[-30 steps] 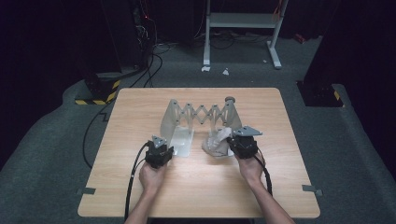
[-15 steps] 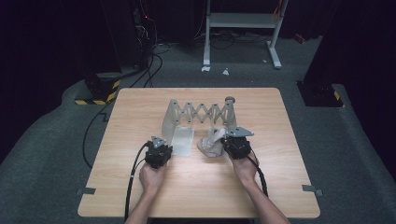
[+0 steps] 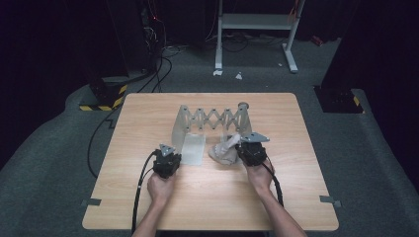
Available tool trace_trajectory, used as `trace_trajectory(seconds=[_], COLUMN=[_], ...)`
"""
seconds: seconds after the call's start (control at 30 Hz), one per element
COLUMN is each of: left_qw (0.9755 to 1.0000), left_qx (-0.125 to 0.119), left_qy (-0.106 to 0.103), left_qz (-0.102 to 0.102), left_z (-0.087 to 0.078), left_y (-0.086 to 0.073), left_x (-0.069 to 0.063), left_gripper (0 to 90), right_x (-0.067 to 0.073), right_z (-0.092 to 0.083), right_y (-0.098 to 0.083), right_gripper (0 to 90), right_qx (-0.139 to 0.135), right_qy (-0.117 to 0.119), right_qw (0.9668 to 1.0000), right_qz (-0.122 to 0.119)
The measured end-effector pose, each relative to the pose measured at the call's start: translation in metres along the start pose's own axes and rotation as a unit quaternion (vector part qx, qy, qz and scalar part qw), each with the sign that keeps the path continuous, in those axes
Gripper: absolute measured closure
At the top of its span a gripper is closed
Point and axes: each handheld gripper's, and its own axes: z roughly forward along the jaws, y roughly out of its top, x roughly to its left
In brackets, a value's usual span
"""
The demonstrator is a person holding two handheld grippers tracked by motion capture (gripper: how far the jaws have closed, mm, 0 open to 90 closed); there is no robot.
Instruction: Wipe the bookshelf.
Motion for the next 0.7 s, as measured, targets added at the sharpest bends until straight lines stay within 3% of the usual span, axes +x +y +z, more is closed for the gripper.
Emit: trace_trajectory(seconds=[0.17, 0.4, 0.7], left_qw=[1.0000, 1.0000, 1.0000], left_qx=[0.000, 0.000, 0.000], left_qy=[-0.003, -0.004, -0.007], left_qz=[-0.001, 0.000, -0.002], left_z=[0.000, 0.000, 0.000], left_y=[0.000, 0.000, -0.001], left_x=[0.000, -0.001, -0.002], left_gripper=[84.9, 84.9, 84.8], right_x=[-0.010, 0.006, 0.009], right_z=[-0.002, -0.008, -0.017], right_y=[-0.001, 0.004, 0.016], right_gripper=[84.5, 84.5, 84.5], right_qx=[-0.001, -0.017, -0.039], right_qy=[-0.010, -0.003, 0.005], right_qw=[0.9999, 0.9998, 0.9992], right_qz=[0.012, -0.010, -0.005])
